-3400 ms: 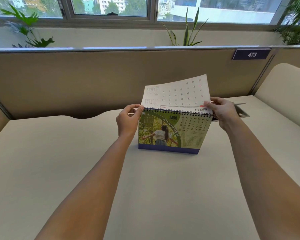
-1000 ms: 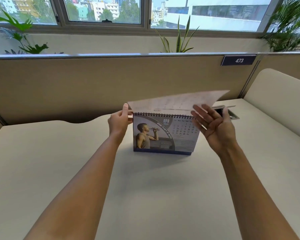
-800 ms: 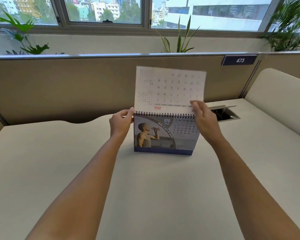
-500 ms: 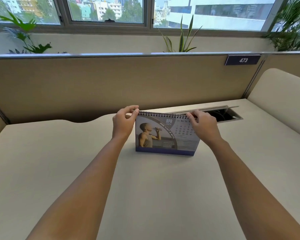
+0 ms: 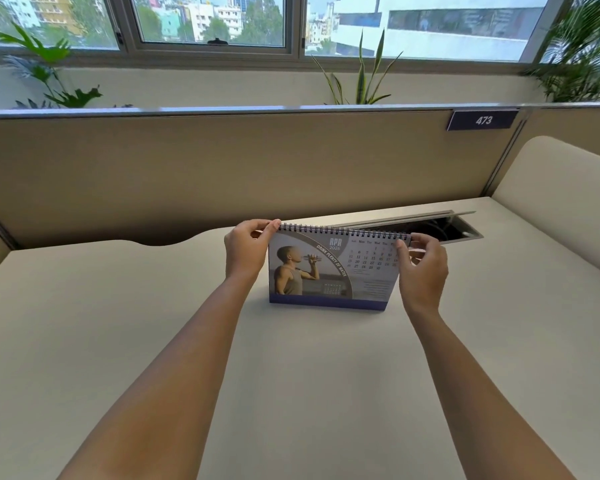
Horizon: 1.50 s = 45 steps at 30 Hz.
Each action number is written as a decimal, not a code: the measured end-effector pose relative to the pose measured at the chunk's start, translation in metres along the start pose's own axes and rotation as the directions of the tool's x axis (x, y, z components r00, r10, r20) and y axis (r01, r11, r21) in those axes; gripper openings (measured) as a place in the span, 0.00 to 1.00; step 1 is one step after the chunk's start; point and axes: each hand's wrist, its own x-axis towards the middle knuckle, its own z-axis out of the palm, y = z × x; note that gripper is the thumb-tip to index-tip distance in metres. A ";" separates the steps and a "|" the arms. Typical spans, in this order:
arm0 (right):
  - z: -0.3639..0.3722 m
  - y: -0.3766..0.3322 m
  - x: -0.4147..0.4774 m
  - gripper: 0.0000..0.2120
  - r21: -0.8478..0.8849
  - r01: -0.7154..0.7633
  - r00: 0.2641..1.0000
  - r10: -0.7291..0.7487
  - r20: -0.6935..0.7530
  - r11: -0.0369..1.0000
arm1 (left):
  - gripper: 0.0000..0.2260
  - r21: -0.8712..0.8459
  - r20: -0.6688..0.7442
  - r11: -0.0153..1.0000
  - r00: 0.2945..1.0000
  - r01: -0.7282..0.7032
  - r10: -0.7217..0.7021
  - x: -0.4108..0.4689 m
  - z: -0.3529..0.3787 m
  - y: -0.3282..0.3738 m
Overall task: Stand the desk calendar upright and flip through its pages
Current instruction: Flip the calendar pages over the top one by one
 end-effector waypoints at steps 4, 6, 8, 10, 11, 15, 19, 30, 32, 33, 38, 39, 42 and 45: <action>-0.001 0.011 -0.013 0.13 -0.017 -0.071 0.997 0.071 -0.002 0.997 | 0.13 0.007 -0.014 1.000 1.000 0.005 -0.005 -0.001 0.000 0.002; -0.002 0.013 -0.017 0.14 -0.028 -0.079 0.997 0.079 0.000 0.996 | 0.13 0.008 -0.018 1.000 1.000 0.007 -0.007 -0.001 0.001 0.003; -0.003 0.012 -0.020 0.14 -0.029 -0.080 0.997 0.080 -0.006 0.996 | 0.13 0.014 -0.022 1.000 1.000 0.008 -0.007 -0.002 0.001 0.003; -0.004 0.011 -0.021 0.14 -0.036 -0.066 0.998 0.065 -0.015 0.997 | 0.14 0.020 -0.028 1.000 1.000 0.005 -0.005 -0.002 0.002 0.003; -0.005 0.010 -0.022 0.14 -0.042 -0.055 0.998 0.054 -0.019 0.998 | 0.14 0.020 -0.030 1.000 1.000 0.004 -0.004 -0.002 0.002 0.003; -0.007 0.010 -0.027 0.14 -0.047 -0.031 0.999 0.029 -0.033 0.998 | 0.13 0.022 -0.037 1.000 0.999 0.001 0.000 -0.003 0.002 0.004; -0.009 0.009 -0.028 0.14 -0.031 -0.032 0.999 0.031 -0.035 0.999 | 0.13 0.029 -0.044 1.000 0.999 -0.004 0.005 -0.003 0.002 0.004; -0.009 0.012 -0.032 0.14 0.038 -0.061 0.998 0.062 -0.030 0.997 | 0.13 0.029 -0.050 1.000 0.999 -0.001 0.003 -0.003 0.003 0.004; -0.009 0.013 -0.032 0.14 0.044 -0.064 0.997 0.065 -0.037 0.997 | 0.14 0.032 -0.052 0.999 0.999 0.002 0.000 -0.004 0.004 0.004; -0.009 0.014 -0.031 0.13 0.051 -0.064 0.997 0.066 -0.040 0.997 | 0.14 0.035 -0.054 0.999 0.999 0.001 0.001 -0.004 0.004 0.003; -0.011 0.013 -0.027 0.11 0.095 -0.068 0.997 0.070 -0.013 0.993 | 0.13 0.045 -0.060 0.999 0.998 -0.010 0.012 -0.003 0.004 0.003; -0.012 0.012 -0.026 0.11 0.121 -0.102 0.995 0.100 0.018 0.987 | 0.13 0.041 -0.061 0.999 0.998 -0.008 0.011 -0.003 0.003 0.003; -0.017 0.010 -0.021 0.14 0.176 -0.271 0.956 0.245 0.160 0.946 | 0.13 0.037 -0.060 0.999 0.998 -0.003 0.005 -0.003 0.002 0.004; -0.026 0.001 -0.014 0.24 0.142 -0.420 0.858 0.341 0.383 0.896 | 0.14 0.030 -0.044 1.000 0.999 0.009 -0.008 -0.004 0.002 0.005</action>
